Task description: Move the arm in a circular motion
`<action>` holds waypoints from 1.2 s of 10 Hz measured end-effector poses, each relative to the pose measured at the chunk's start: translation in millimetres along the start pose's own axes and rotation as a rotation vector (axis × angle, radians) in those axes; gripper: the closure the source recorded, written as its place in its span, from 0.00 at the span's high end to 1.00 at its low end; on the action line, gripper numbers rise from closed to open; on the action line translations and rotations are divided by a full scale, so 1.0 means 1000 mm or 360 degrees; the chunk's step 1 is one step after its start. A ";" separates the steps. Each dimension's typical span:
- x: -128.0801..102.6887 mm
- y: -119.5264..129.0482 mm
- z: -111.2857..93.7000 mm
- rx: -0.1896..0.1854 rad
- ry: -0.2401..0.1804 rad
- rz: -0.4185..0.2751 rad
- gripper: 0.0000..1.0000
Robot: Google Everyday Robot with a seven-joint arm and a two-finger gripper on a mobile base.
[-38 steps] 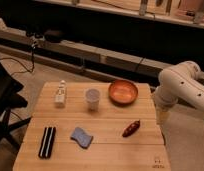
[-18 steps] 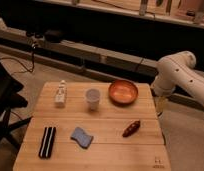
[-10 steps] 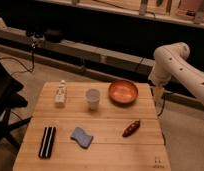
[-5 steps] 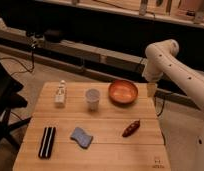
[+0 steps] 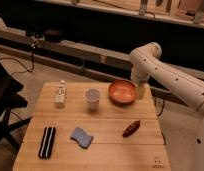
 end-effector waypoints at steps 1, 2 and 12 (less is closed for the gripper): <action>-0.002 0.000 0.000 0.0001 -0.0002 -0.0006 0.80; -0.007 0.003 -0.001 -0.0003 -0.0003 -0.0024 0.78; -0.080 0.001 -0.001 -0.0029 -0.0076 -0.0140 0.20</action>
